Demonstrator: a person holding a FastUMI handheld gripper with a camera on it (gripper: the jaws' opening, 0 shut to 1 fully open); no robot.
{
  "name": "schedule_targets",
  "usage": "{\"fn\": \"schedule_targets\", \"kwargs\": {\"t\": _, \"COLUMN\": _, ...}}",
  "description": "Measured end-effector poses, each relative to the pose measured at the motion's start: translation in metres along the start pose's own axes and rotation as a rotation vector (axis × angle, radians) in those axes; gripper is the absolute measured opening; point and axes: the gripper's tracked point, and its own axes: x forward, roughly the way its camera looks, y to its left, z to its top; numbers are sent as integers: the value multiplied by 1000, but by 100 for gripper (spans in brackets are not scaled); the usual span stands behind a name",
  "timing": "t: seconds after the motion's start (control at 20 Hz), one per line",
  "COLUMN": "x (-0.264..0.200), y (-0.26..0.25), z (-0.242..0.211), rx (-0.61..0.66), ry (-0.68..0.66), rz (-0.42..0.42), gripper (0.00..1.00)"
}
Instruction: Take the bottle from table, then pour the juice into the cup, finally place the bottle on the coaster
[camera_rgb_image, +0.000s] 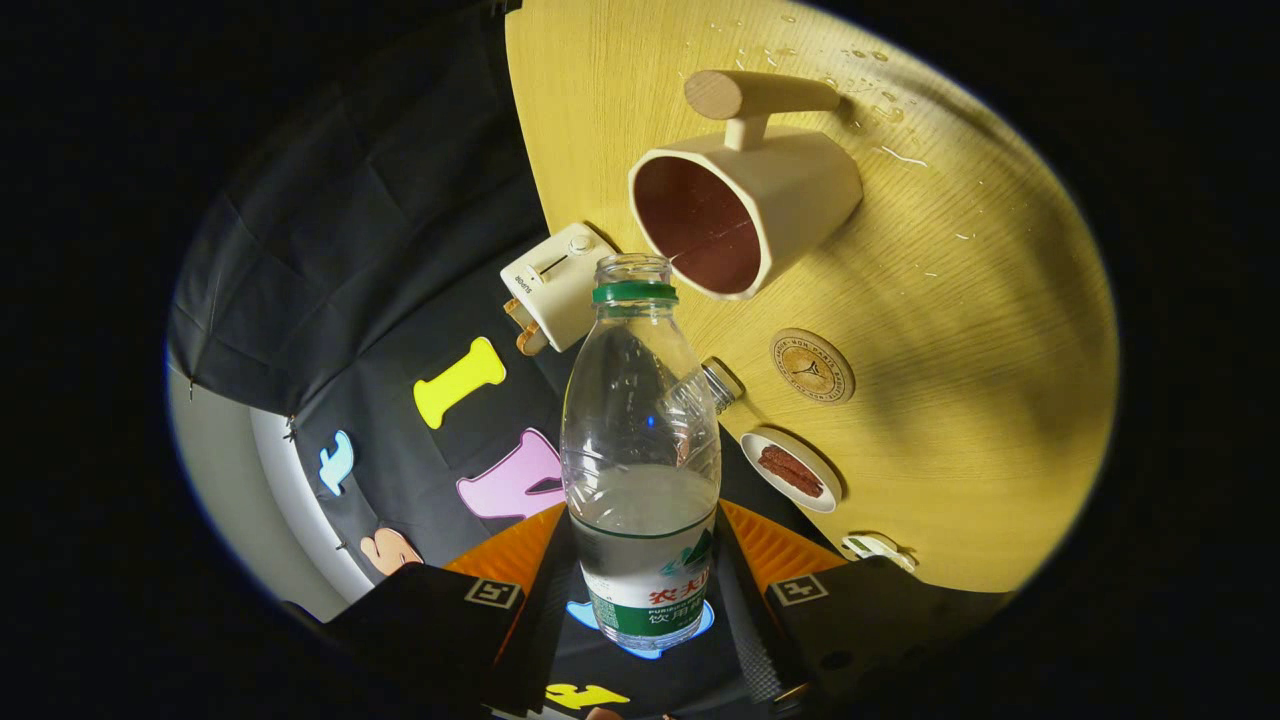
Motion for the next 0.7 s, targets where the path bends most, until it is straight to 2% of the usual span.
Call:
{"fn": "schedule_targets", "kwargs": {"t": 0.15, "x": 2, "y": -8, "z": 4, "rx": -59, "ry": -11, "rz": -9, "gripper": 75}}
{"fn": "schedule_targets", "kwargs": {"t": 0.35, "x": 4, "y": -18, "z": 5, "rx": -211, "ry": -17, "rz": -15, "gripper": 75}}
{"fn": "schedule_targets", "kwargs": {"t": 0.7, "x": 4, "y": -26, "z": 7, "rx": -622, "ry": -42, "rz": -9, "gripper": 75}}
